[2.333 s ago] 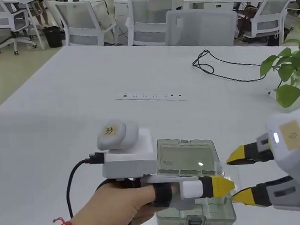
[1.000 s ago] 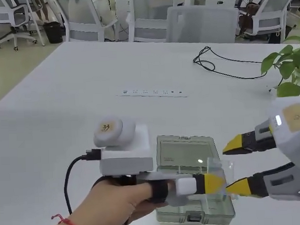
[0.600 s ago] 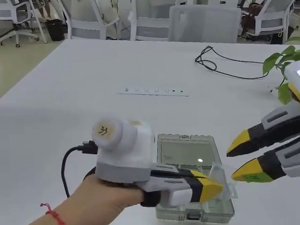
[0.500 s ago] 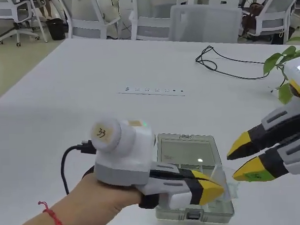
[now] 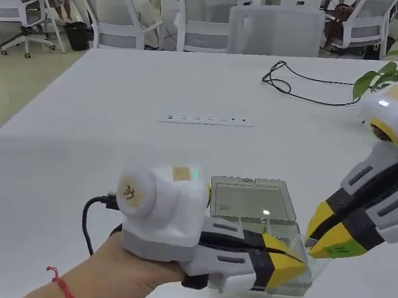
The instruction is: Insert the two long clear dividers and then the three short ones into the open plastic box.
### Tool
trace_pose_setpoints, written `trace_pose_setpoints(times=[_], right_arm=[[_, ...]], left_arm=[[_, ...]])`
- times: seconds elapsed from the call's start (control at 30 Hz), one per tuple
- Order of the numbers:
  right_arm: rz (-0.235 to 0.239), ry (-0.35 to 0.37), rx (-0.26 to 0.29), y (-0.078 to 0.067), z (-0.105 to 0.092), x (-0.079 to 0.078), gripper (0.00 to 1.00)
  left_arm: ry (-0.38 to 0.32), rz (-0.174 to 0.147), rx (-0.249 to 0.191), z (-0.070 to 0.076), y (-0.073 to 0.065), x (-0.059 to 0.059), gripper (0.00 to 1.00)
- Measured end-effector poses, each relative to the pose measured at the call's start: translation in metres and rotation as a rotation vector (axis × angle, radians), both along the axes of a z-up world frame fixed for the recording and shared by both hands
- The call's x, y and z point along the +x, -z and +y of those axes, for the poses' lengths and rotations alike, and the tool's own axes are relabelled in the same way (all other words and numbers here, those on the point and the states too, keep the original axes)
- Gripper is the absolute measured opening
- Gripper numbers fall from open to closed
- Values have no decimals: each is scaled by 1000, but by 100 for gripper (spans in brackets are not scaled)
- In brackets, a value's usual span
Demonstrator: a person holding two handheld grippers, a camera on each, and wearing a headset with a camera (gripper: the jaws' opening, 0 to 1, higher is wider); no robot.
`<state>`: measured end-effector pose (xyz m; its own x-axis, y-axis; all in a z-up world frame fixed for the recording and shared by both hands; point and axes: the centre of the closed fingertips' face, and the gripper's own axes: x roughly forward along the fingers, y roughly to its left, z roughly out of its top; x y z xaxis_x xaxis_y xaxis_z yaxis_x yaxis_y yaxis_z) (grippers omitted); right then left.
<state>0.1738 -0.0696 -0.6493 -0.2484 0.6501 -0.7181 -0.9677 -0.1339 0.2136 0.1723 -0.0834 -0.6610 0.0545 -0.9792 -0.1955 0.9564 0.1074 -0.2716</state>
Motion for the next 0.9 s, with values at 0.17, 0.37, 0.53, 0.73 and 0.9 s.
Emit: trace_pose_setpoints(times=[0.17, 0.37, 0.53, 0.73, 0.9], right_arm=[[10, -15, 6, -1, 1, -4, 3], [10, -22, 7, 0, 0, -4, 3], [7, -22, 7, 1, 1, -5, 3], [5, -22, 6, 2, 2, -5, 3], [-4, -23, -2, 4, 1, -4, 3]], left_arm=[[7, -14, -3, 0, -1, -1, 0], [11, -35, 4, -1, 1, -1, 0], [8, -39, 2, 0, 1, -1, 0], [1, -36, 0, 2, 1, -2, 0], [-12, -32, 1, 3, 2, 0, 1]])
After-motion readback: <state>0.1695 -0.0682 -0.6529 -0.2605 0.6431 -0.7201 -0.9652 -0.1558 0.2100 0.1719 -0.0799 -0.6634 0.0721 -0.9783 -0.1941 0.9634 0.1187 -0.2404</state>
